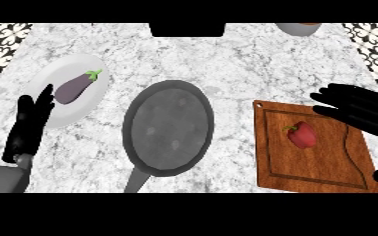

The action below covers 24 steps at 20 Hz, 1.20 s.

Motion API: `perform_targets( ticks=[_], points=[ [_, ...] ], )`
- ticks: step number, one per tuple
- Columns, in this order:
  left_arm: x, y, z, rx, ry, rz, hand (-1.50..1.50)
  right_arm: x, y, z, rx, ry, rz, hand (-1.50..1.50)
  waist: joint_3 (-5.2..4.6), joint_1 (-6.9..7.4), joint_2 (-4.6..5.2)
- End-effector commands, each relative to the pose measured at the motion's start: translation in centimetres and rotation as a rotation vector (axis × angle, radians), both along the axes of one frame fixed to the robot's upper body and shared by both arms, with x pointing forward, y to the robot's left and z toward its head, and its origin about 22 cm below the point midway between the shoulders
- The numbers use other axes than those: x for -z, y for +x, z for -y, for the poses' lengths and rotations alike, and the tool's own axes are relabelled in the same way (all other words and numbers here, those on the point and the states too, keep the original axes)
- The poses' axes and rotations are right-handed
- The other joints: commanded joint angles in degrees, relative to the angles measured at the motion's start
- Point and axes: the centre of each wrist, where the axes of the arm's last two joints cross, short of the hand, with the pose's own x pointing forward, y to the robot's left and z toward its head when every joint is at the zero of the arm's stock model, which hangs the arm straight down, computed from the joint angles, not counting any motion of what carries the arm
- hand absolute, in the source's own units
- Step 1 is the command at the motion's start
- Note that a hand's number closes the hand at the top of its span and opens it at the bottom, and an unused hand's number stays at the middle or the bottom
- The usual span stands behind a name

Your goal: Pick the bell pepper from the cutting board and place it in the pan

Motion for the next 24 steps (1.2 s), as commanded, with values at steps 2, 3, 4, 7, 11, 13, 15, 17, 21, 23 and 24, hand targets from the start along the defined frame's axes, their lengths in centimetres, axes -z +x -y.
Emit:
perform_targets(
  ticks=[2, 3, 4, 7, 11, 13, 15, 17, 21, 23, 24],
  points=[
    [-0.9, 1.0, 0.0, 0.006, 0.003, -0.01, 0.0, 1.2, -1.6, -3.0, 0.028, -0.184, 0.039, -1.5, 0.04, -0.01, 0.08],
    [-0.6, -0.2, -1.1, 0.025, 0.007, -0.003, 0.0, 2.4, -2.1, -4.6, 0.048, -0.197, 0.04, -1.5, 0.03, 0.68, 0.08],
    [0.7, 0.6, 1.1, 0.026, 0.011, 0.0, 0.0, 3.6, -0.3, -3.2, 0.059, -0.245, 0.023, -1.5, 0.06, 0.85, 0.36],
    [0.5, -1.3, -0.4, 0.006, 0.009, 0.013, 0.0, 4.1, -0.7, -2.5, 0.066, -0.267, -0.013, -1.5, 0.09, 0.68, 0.13],
    [0.5, -0.6, -0.5, 0.006, -0.005, 0.002, 0.0, 7.6, -2.7, -4.0, 0.084, -0.275, 0.023, -1.5, 0.1, 0.21, 0.09],
    [-1.1, 0.2, 0.9, 0.0, -0.014, 0.009, 0.0, 8.8, -1.7, -3.2, 0.094, -0.266, 0.016, -1.5, 0.12, 0.4, 0.1],
    [-0.4, 0.0, -0.1, 0.028, -0.023, 0.011, 0.0, 10.1, -1.4, -3.0, 0.114, -0.298, 0.054, -1.5, 0.1, 0.4, 0.16],
    [-0.8, -0.3, -1.5, 0.008, -0.003, 0.005, 0.0, 8.8, -0.9, -2.7, 0.126, -0.33, 0.047, -1.5, 0.09, 0.4, 0.14],
    [0.6, -1.0, -0.8, 0.002, -0.001, -0.009, 0.0, 10.9, -1.6, -1.1, 0.123, -0.369, 0.061, -1.5, 0.11, 0.25, 0.12],
    [-0.8, 0.9, 0.5, 0.012, -0.003, -0.004, 0.0, 10.6, -0.6, -3.0, 0.134, -0.355, 0.047, -1.5, 0.09, 0.24, 0.13],
    [0.3, 1.1, 1.6, 0.021, 0.006, 0.009, 0.0, 8.5, -0.8, -2.5, 0.113, -0.35, 0.049, -1.5, 0.08, 0.05, 0.12]
  ],
)
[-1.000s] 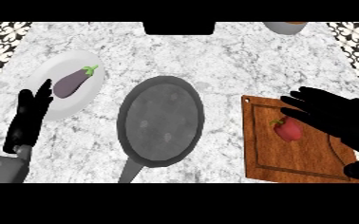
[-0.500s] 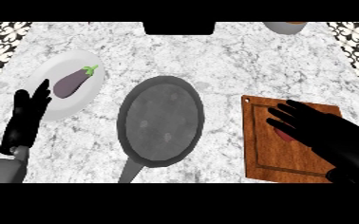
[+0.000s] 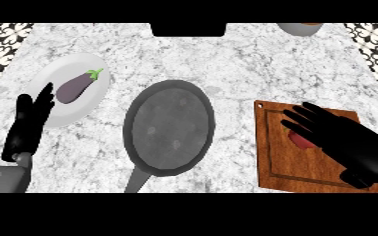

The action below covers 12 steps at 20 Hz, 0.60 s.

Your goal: Pick the bell pepper from the cutting board and place it in the pan

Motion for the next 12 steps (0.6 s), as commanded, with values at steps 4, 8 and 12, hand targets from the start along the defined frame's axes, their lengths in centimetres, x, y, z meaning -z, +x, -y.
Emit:
perform_targets(
  ticks=[4, 8, 12],
  points=[
    [-0.4, 0.7, 0.5, -0.006, -0.002, 0.004, 0.0, 0.6, 0.5, 1.4, -0.013, -0.034, -0.028, -1.5, -0.01, -0.09, -0.01],
    [-1.3, 0.2, 0.8, -0.013, -0.001, -0.012, 0.0, 2.3, 2.5, -2.0, -0.011, -0.007, -0.004, -1.5, 0.0, 0.35, 0.01],
    [0.3, 0.1, 0.8, -0.01, -0.001, -0.005, 0.0, 2.0, 0.9, -2.1, -0.003, -0.015, -0.012, -1.5, -0.02, -0.03, -0.04]
  ],
)
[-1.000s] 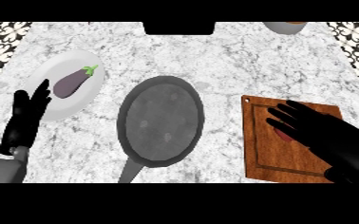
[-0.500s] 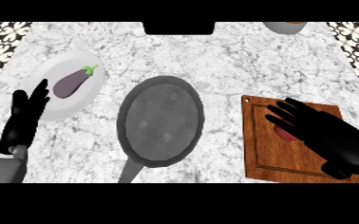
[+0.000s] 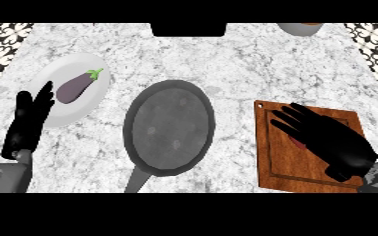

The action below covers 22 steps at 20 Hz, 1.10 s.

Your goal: Pick the bell pepper from the cutting board and place it in the pan

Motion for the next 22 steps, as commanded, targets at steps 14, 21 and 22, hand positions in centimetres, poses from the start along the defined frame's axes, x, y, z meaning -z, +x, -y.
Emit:
perform_targets(
  ticks=[14, 21, 22],
  points=[
    [1.7, 0.2, -0.1, 0.001, 0.01, 0.03, 0.0, 2.9, 2.4, 0.5, 0.027, -0.072, 0.014, 1.5, -0.03, -0.08, 0.0],
    [0.5, -1.2, -0.5, 0.006, -0.009, 0.001, 0.0, 3.8, 2.1, 0.3, -0.052, -0.063, 0.153, 1.5, -0.01, 0.04, -0.04],
    [-0.9, 0.6, -0.6, -0.003, 0.017, 0.002, 0.0, 3.8, 1.4, 0.7, -0.063, -0.052, 0.158, 1.5, -0.01, -0.16, -0.03]
  ],
)
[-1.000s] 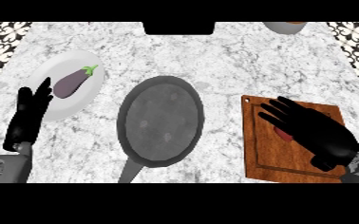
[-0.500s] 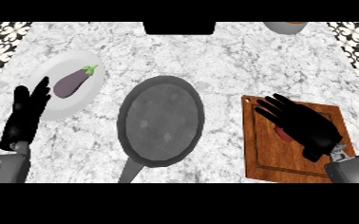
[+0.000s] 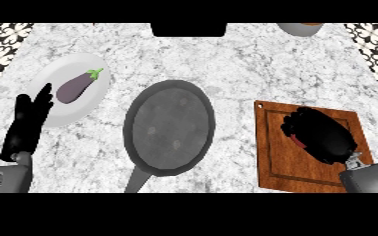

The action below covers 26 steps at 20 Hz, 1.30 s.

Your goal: Pick the bell pepper from the cutting board and place it in the pan

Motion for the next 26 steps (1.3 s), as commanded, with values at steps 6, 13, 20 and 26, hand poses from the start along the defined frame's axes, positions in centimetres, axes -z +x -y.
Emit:
perform_targets(
  ticks=[6, 13, 20, 26],
  points=[
    [-0.8, -0.7, -1.3, -0.031, -0.002, -0.009, 0.0, 2.1, -3.9, 0.3, 0.341, 0.118, -0.107, 1.5, -0.03, -1.94, -0.41],
    [0.0, -2.0, -1.5, -0.063, 0.001, -0.008, 0.0, 1.5, -10.2, -0.9, 0.744, 0.327, -0.161, 1.5, -0.12, -3.22, -0.74],
    [0.4, -2.2, -1.9, -0.043, -0.009, -0.023, 0.0, -6.6, -13.1, -6.0, 0.57, 0.708, 0.236, 1.5, -0.03, -1.6, -0.51],
    [-0.9, -0.4, 0.2, -0.002, -0.008, 0.0, 0.0, -11.0, -15.0, -8.6, 0.52, 0.77, 0.243, 1.5, 0.01, -0.38, -0.05]
  ],
)
